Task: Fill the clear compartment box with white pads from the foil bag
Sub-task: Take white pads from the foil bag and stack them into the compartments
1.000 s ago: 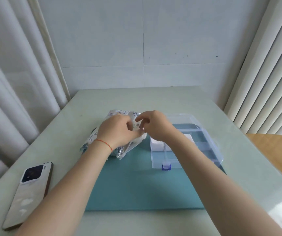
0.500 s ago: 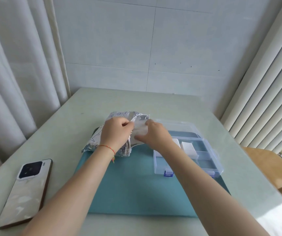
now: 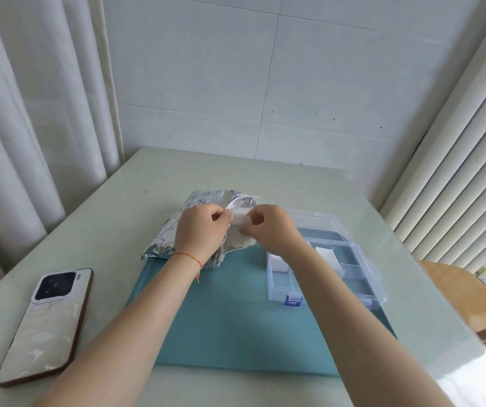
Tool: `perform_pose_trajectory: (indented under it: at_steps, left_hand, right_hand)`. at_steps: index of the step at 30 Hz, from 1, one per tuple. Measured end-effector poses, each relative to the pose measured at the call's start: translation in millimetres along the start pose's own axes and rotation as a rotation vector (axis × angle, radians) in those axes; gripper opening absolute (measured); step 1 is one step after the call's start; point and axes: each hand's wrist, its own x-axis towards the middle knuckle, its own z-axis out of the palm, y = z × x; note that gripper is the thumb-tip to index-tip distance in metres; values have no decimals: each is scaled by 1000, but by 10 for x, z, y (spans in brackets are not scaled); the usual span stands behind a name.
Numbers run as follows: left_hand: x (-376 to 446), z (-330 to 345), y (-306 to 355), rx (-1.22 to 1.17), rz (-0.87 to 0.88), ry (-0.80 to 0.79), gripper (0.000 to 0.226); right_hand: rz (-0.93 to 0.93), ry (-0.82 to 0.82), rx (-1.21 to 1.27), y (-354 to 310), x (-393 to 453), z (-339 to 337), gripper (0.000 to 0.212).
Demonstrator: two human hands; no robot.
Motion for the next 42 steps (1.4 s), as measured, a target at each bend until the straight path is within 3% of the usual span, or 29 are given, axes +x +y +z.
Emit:
perform_pose_trajectory:
  at_steps: [4,8,11,15,18,21,24,27,31,38,42]
  left_hand:
    - [46,5,-32,37,-19,-9,32]
    - [71,0,-16,116,-58,-141,24]
    - [76,-5,75,97,-55,-173,17]
    - [98,16,290,-129,-45,-240,30]
    - [97,21,495,-532,-104,-481,52]
    - [88,90,635,-965,-188,-625,49]
    - [89,179,712,-1128,-304,-503,33]
    - [105,246,672,-1174,-478,-425,24]
    - [128,209,586,-1214,-575,-448,21]
    - [133,67,504,-1093,-538,-461,23]
    - [129,71,487,-1000,-521,-516,20]
  right_hand:
    - [63,26,239,83,-72,-277,10]
    - [77,39,592,229,-94,-535,17]
    - [62,15,812,289,-106,-656,10]
    - [18,-25,1001,337,-82,-712,10]
    - [-24,-47,1053,337,-46,-694,12]
    - [-66,-73,1062,309,-18,-624,12]
    - [-74,-81,995,278,0,-546,19]
    - [-53,-51,786,270,-6,-527,22]
    - [-23,-101,630,278,-45,-633,15]
    - [62,81,560,445,-53,-890,11]
    - [116,179,366,574,60,-793,9]
